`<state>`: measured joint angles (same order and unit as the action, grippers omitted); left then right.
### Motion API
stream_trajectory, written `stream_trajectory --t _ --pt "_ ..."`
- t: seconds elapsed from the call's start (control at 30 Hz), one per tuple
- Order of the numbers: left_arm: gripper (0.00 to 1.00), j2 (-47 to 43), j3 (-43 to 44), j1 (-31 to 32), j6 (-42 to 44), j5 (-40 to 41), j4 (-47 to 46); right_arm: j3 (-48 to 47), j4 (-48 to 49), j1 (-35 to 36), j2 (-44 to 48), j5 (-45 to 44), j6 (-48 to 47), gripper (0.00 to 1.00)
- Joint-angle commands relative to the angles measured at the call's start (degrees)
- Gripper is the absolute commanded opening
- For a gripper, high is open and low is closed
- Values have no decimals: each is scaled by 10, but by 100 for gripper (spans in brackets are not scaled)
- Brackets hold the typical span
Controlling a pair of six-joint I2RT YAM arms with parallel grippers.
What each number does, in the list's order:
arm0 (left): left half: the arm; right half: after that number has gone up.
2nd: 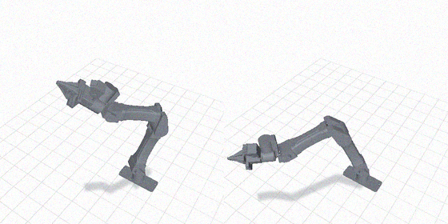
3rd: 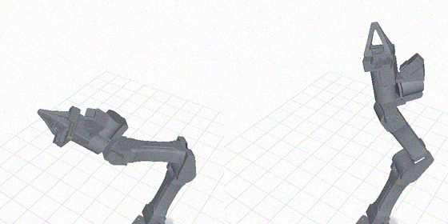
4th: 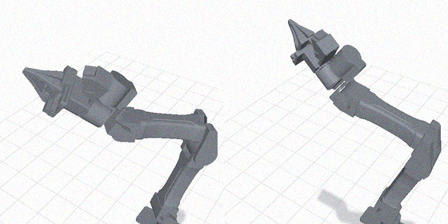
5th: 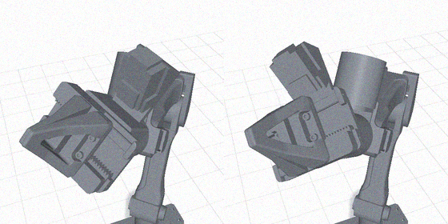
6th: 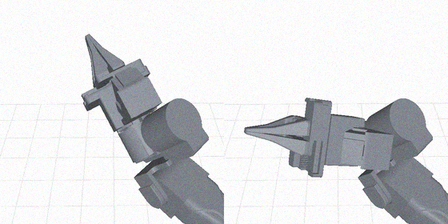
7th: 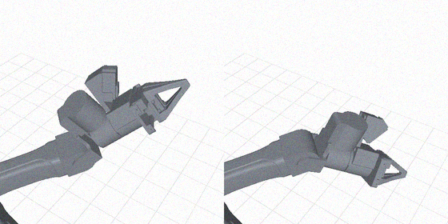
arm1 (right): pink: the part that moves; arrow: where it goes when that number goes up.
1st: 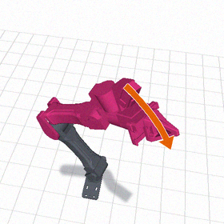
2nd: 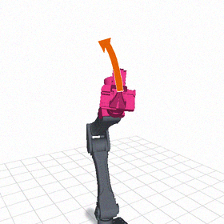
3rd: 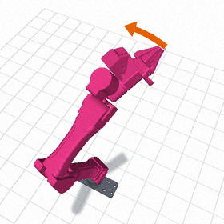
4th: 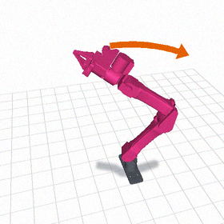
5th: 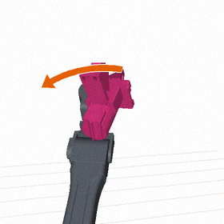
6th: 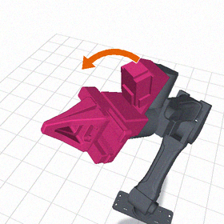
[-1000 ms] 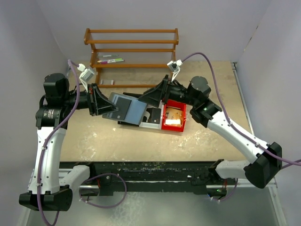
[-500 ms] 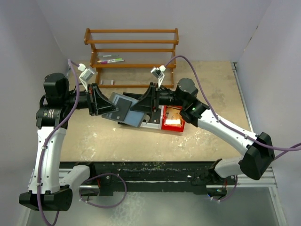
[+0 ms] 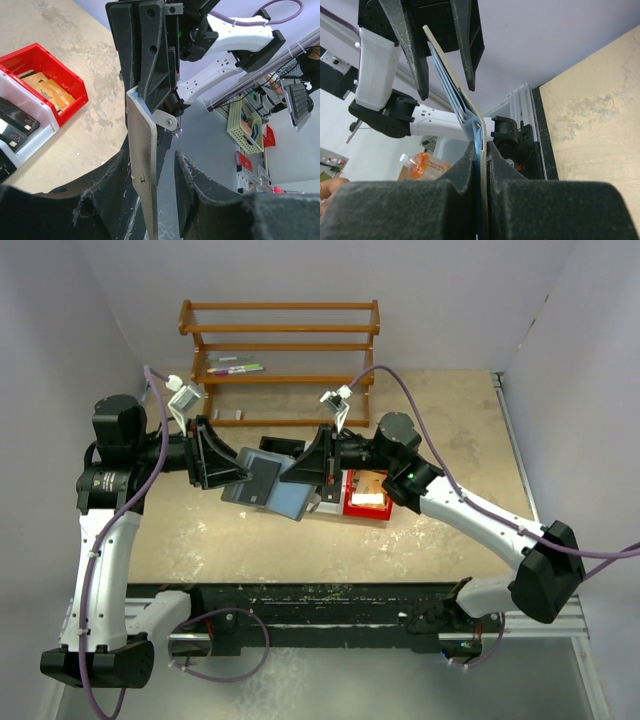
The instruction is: Take the credit cards out of the card holder
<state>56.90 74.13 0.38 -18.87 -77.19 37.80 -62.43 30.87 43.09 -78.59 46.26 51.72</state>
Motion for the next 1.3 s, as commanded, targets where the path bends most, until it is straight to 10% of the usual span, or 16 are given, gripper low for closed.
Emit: stream_trajectory --t 0.0,1.27 --pt "45 -11 0 0 17 -21 -8 -2 37 -3 26 14 8 0" --pt "4 -4 -16 0 -15 -32 -45 20 11 -31 41 22 -23 0"
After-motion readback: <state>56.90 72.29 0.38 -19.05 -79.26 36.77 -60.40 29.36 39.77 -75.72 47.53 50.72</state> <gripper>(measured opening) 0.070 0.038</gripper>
